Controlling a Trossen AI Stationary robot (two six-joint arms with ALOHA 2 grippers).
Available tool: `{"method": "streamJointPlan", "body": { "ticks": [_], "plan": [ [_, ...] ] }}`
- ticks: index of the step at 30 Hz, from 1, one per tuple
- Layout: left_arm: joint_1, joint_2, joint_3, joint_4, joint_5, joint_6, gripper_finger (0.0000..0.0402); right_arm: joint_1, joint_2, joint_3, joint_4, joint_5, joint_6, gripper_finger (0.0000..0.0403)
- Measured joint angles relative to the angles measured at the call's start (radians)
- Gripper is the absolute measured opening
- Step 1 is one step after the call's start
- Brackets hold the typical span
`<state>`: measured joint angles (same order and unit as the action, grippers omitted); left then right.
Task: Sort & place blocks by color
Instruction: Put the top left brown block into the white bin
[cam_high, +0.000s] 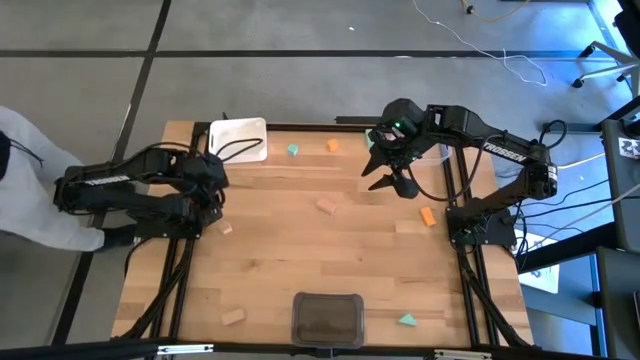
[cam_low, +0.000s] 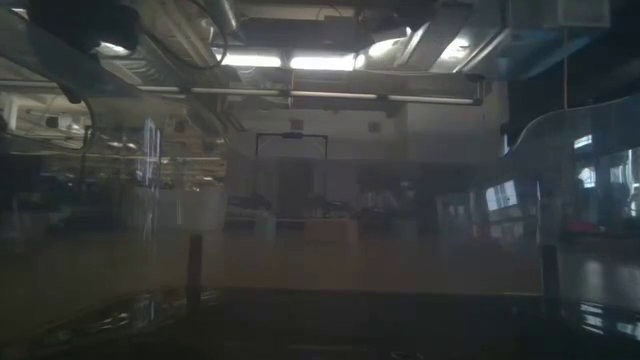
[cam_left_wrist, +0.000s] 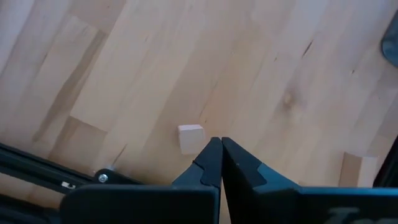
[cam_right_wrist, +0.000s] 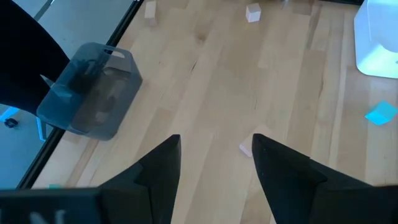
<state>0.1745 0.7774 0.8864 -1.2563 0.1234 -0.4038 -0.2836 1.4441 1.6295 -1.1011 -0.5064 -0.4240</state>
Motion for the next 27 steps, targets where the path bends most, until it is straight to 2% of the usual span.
{"method": "streamJointPlan", "body": {
  "ticks": [7,11,15,24,27],
  "plan": [
    [0.0,-0.006,0.0,0.003,0.0,-0.157,0.0001,0.0,0.0,0.0,0.0,0.0,0.0,0.0199],
    [0.0,-0.005,0.0,-0.01,-0.014,-0.249,0.0025,0.0,0.0,0.0,0.0,0.0,0.0,0.0199],
    [0.0,-0.005,0.0,-0.01,-0.009,-0.29,0.0083,0.0,0.001,0.0,0.001,0.0,0.0,0.0199],
    [0.0,-0.005,0.0,-0.02,-0.009,-0.372,0.0267,0.0,0.001,0.0,0.001,0.0,0.0,0.0199],
    [0.001,-0.008,0.0,-0.037,-0.027,-0.347,0.03,0.0,0.001,0.0,0.001,0.0,0.0,0.0199]
  ]
}}
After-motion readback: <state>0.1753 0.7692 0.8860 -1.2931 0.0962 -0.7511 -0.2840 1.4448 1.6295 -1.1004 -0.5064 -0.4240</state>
